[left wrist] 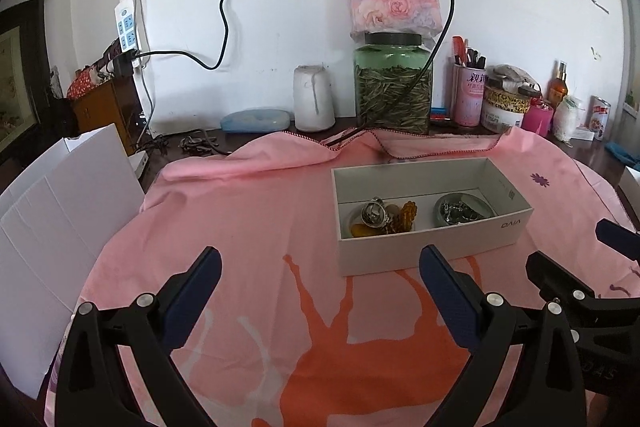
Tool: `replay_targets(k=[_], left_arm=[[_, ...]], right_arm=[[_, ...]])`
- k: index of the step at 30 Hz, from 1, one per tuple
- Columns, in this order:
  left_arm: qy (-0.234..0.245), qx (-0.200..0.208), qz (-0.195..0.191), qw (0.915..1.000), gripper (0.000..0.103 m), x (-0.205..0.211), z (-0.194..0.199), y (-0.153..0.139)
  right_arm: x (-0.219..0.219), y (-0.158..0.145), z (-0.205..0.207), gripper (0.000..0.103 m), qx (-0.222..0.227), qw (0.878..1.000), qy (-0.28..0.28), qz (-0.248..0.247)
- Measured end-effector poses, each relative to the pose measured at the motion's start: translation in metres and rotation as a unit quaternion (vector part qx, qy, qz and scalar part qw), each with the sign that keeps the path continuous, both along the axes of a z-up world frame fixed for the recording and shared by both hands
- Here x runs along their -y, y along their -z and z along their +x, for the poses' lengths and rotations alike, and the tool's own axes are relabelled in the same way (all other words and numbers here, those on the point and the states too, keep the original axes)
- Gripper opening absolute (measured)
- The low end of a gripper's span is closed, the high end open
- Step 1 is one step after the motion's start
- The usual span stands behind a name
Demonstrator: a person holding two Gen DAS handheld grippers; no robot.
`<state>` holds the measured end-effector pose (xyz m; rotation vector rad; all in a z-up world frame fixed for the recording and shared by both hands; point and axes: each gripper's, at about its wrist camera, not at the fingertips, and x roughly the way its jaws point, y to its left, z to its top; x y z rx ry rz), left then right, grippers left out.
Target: Organize jewelry
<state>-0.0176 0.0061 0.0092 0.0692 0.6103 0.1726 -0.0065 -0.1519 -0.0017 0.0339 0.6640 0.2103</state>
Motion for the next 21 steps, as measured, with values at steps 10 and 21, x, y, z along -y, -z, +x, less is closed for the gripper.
replay_targets(k=[10,21], left_arm=[[-0.004,0.001,0.007,1.0,0.097,0.0018,0.0002,0.0005],[-0.004,0.002,0.014,0.9999,0.097,0.0029,0.0001,0.0009]], right_arm=[[-0.0011,0.0006,0.0003,0.097,0.0,1.0,0.003,-0.007],[-0.0009,0.0016,0.0005,0.097,-0.001,1.0,0.003,-0.007]])
